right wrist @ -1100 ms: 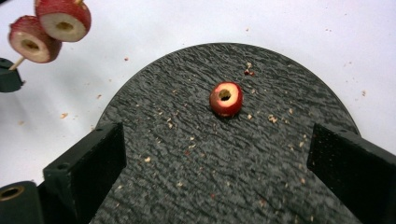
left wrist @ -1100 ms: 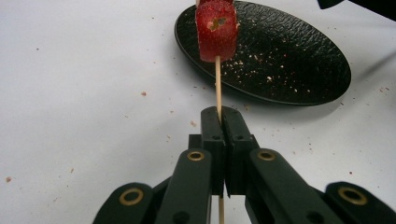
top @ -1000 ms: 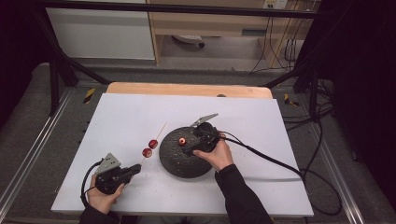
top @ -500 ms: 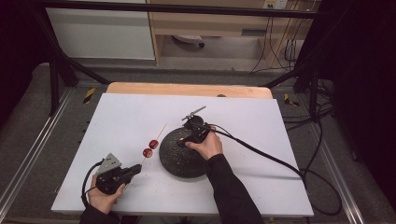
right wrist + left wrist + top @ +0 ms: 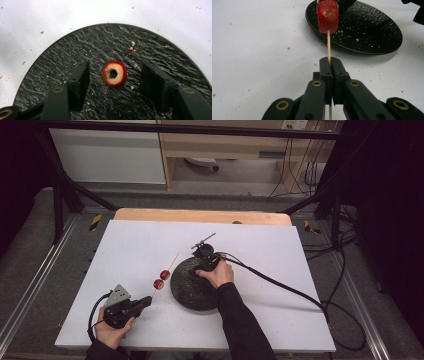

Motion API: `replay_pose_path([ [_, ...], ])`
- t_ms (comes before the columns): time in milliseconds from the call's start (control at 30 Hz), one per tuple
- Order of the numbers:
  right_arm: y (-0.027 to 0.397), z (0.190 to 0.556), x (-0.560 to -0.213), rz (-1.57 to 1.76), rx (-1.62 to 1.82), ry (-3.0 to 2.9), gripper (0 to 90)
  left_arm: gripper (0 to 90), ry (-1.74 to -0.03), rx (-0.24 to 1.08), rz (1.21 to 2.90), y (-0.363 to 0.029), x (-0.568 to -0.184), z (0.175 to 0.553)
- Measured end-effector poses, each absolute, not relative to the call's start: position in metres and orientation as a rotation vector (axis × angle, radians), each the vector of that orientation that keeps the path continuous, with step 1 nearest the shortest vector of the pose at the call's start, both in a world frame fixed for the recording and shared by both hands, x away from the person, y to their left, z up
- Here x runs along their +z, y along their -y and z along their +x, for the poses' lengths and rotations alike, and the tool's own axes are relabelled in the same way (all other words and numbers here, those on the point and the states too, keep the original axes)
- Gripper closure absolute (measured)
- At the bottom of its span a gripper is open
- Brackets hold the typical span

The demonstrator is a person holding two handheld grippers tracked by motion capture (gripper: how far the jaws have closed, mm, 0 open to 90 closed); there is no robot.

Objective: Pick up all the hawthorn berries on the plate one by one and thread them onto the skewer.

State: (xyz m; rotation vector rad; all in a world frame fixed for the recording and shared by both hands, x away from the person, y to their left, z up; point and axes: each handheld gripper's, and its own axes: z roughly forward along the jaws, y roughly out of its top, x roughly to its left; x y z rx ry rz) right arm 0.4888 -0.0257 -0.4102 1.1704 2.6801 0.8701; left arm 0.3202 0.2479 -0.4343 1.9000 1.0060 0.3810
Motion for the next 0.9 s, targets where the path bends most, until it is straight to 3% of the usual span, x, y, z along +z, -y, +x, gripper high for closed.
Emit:
replay_pose_path([
  [500, 0.0236, 0.4943, -0.4189, 1.253, 0.882, -2.691, 61.0, 88.6, -1.002, 0.378, 1.906, -0.2468, -0.4349, 0.3203],
  [900, 0.0244, 0.4930, -0.4159, 1.297, 0.899, -2.679, 62.7, 88.6, -0.999, 0.377, 1.907, -0.2463, -0.4348, 0.3199],
])
